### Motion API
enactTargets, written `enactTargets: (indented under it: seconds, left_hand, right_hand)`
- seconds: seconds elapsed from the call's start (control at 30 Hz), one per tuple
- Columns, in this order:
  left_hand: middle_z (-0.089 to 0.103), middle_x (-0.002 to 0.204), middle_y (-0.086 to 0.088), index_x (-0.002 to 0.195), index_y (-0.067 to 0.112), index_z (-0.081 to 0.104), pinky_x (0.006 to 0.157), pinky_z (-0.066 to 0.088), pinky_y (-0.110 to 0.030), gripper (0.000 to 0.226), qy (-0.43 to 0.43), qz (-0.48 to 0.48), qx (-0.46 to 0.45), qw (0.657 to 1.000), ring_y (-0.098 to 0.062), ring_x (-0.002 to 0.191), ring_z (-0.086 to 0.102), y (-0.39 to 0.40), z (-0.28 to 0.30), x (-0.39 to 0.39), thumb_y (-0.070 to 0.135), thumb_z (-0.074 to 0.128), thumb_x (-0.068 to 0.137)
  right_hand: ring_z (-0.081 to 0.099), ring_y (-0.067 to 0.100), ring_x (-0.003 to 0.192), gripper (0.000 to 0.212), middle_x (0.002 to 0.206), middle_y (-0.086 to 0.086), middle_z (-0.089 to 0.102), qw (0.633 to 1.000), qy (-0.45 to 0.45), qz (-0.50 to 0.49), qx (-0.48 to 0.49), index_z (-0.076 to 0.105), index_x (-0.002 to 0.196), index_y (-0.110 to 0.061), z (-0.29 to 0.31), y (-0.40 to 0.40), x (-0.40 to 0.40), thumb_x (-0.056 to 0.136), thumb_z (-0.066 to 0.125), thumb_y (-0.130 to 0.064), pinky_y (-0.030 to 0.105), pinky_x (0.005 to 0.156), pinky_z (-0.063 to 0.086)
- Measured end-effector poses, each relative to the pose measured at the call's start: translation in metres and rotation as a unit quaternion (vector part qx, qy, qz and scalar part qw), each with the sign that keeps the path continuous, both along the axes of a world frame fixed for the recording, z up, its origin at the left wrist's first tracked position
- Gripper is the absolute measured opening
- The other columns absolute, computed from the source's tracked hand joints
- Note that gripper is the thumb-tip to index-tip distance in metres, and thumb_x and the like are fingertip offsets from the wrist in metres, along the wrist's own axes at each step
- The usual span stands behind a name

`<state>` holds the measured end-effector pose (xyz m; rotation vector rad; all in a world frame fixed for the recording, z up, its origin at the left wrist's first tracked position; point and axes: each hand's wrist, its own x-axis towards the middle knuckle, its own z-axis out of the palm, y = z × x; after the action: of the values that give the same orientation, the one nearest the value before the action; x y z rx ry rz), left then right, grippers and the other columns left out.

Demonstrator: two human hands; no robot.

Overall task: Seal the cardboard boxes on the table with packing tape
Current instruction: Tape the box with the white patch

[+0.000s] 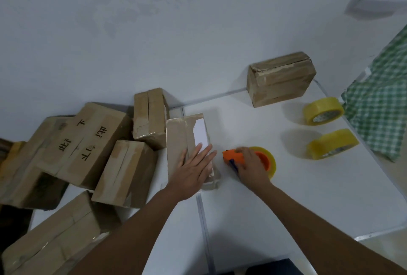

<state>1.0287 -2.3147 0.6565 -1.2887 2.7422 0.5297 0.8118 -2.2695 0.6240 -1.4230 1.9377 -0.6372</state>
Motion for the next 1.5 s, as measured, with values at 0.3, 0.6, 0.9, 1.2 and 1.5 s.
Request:
enactTargets:
  seconds: [0.3,0.6,0.9,1.2,1.5]
  left_hand:
    - [-0.01,0.164,0.017,0.158,0.037,0.004,0.121,-0.011,-0.046,0.074,-0.003,-0.01,0.018,1.0,-0.003,0.148,-0.023,-0.003,0.0,0.001,0.06,-0.021,0.091]
    - [-0.009,0.164,0.019,0.157,0.039,0.007,0.12,-0.014,-0.043,0.07,0.005,-0.009,0.013,1.0,-0.001,0.147,-0.022,-0.003,-0.001,0.002,0.058,-0.016,0.094]
    - [0.0,0.163,0.022,0.156,0.038,0.014,0.122,-0.009,-0.041,0.056,0.072,0.006,0.046,0.996,0.004,0.148,-0.014,-0.005,-0.005,0.004,0.05,0.004,0.102]
    - [0.004,0.164,0.019,0.157,0.033,0.022,0.123,-0.007,-0.04,0.062,0.062,-0.043,0.023,0.997,0.0,0.15,-0.007,0.008,0.005,0.044,0.061,0.019,0.101]
    - [0.016,0.166,0.003,0.158,0.027,0.014,0.12,0.021,-0.051,0.079,-0.04,-0.088,-0.145,0.985,-0.02,0.153,0.012,0.012,-0.021,0.051,0.053,0.052,0.094]
  right_hand:
    - [0.067,0.024,0.095,0.034,0.095,0.01,0.07,0.819,-0.49,-0.181,0.237,0.061,0.117,-0.005,0.026,0.016,0.025,0.1,0.052,-0.033,0.037,0.092,0.053]
    - [0.06,0.018,0.089,0.038,0.096,0.009,0.063,0.854,-0.46,-0.143,0.197,0.07,0.101,-0.005,0.029,0.024,0.019,0.09,0.065,-0.041,0.037,0.092,0.053]
    - [0.065,0.016,0.073,0.017,0.081,0.01,0.066,0.89,-0.429,-0.114,0.102,0.062,0.089,-0.002,0.036,0.044,0.018,0.096,0.06,-0.018,0.024,0.068,0.053]
    - [0.061,0.01,0.067,0.021,0.073,0.003,0.066,0.912,-0.383,-0.126,0.071,0.066,0.09,-0.001,0.036,0.045,0.023,0.097,0.058,-0.019,0.02,0.064,0.049]
    - [0.06,0.008,0.072,0.019,0.076,0.0,0.069,0.923,-0.355,-0.142,0.044,0.067,0.084,-0.008,0.031,0.045,0.025,0.096,0.059,-0.019,0.024,0.07,0.047]
